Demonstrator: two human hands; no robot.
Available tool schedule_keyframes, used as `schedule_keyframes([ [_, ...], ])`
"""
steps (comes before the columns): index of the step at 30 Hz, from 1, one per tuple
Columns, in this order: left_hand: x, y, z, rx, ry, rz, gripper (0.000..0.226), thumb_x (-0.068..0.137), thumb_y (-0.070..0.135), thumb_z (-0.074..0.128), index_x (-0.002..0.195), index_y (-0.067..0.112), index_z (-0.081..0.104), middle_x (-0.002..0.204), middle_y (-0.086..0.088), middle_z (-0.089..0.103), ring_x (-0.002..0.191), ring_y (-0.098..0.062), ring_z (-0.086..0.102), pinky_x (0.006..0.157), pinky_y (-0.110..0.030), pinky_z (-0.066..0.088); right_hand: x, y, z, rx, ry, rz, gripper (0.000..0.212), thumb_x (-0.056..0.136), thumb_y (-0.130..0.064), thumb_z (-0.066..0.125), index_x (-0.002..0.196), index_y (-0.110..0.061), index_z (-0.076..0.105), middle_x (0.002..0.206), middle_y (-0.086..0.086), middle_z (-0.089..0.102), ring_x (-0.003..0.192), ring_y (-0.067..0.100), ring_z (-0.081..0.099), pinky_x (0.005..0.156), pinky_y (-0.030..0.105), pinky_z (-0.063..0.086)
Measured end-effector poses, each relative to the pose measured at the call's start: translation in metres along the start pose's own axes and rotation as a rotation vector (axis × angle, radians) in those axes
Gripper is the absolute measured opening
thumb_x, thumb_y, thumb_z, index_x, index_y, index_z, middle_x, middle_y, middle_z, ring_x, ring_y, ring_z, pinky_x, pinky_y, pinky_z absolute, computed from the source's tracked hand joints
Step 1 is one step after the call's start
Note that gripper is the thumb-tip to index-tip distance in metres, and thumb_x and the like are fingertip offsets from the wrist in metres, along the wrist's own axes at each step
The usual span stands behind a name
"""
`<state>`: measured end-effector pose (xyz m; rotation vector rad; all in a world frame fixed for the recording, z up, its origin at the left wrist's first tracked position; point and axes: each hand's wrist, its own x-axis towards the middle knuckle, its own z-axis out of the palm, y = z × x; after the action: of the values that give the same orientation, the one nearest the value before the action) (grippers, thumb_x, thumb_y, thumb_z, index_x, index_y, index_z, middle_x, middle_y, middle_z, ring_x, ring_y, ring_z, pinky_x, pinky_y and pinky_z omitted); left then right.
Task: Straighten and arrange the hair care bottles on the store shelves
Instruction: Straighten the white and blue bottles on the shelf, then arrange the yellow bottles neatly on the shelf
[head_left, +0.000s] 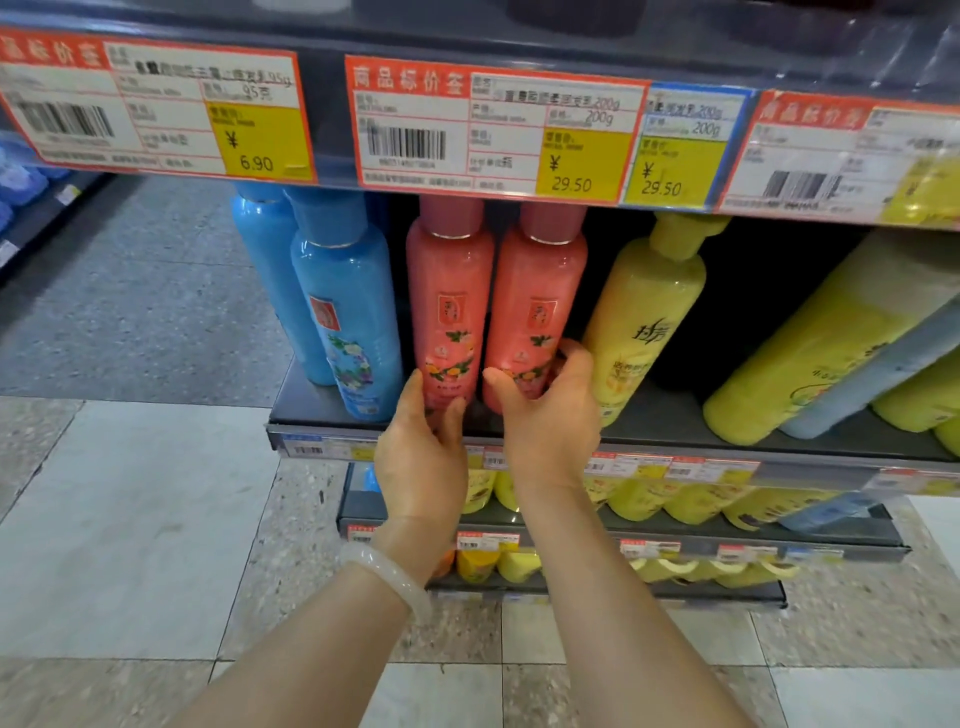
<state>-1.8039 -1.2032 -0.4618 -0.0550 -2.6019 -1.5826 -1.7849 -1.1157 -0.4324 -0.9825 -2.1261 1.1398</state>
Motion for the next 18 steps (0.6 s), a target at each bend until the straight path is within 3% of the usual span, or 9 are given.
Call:
schedule_keyframes([
  [3,-0.018,0.002,0.0,-0.108,0.045,0.09,0.033,0.086,0.016,0.063,0.117,0.011,0.053,0.106,0.001,0.052,0.093,-0.011,0.058,0.083,-0.04,0.052,-0.012,0.013,-0.028,0.135,-0.002,-0.007,0.045,0.075,-0.027,0.075,0.115,-0.017,0.055,0.097,-0.006,0.064,0.092,0.011,0.063,0.085,0.033,0.053],
  [5,-0.032,0.008,0.006,-0.09,-0.025,0.224,0.029,0.086,0.016,0.062,0.113,0.009,0.055,0.105,-0.001,0.05,0.091,-0.004,0.052,0.081,-0.038,0.05,-0.014,0.027,-0.049,0.21,0.078,-0.003,0.035,0.076,-0.021,0.075,0.103,-0.024,0.054,0.094,-0.002,0.06,0.085,0.012,0.059,0.082,0.037,0.054],
  [7,-0.038,0.018,0.021,-0.041,-0.192,0.311,0.036,0.087,0.018,0.058,0.121,0.008,0.053,0.115,-0.008,0.054,0.103,-0.011,0.053,0.09,-0.033,0.046,0.002,0.039,-0.062,0.207,0.119,0.028,0.046,0.072,-0.022,0.078,0.107,-0.023,0.048,0.106,0.006,0.055,0.091,0.015,0.055,0.085,0.039,0.052],
  [10,-0.039,0.035,0.046,-0.038,-0.392,0.227,0.051,0.09,0.013,0.055,0.138,0.009,0.037,0.136,-0.012,0.048,0.127,-0.021,0.045,0.106,-0.028,0.035,0.03,0.048,-0.064,0.107,-0.058,0.002,0.08,0.063,-0.031,0.082,0.128,-0.02,0.038,0.122,0.004,0.052,0.112,0.019,0.054,0.093,0.04,0.048],
  [12,-0.037,0.04,0.058,-0.023,-0.434,0.186,0.056,0.091,0.01,0.052,0.142,0.009,0.03,0.14,-0.012,0.046,0.13,-0.023,0.043,0.109,-0.032,0.033,0.037,0.049,-0.063,0.059,-0.169,-0.015,0.078,0.067,-0.026,0.08,0.132,-0.02,0.036,0.118,0.001,0.057,0.112,0.022,0.057,0.089,0.038,0.049],
  [18,-0.036,0.039,0.068,0.038,-0.4,0.19,0.051,0.09,0.005,0.051,0.139,0.006,0.036,0.133,-0.013,0.054,0.123,-0.025,0.05,0.104,-0.031,0.038,0.041,0.048,-0.061,0.048,-0.194,-0.06,0.076,0.07,-0.024,0.078,0.133,-0.02,0.036,0.12,0.007,0.061,0.111,0.025,0.058,0.089,0.046,0.05],
])
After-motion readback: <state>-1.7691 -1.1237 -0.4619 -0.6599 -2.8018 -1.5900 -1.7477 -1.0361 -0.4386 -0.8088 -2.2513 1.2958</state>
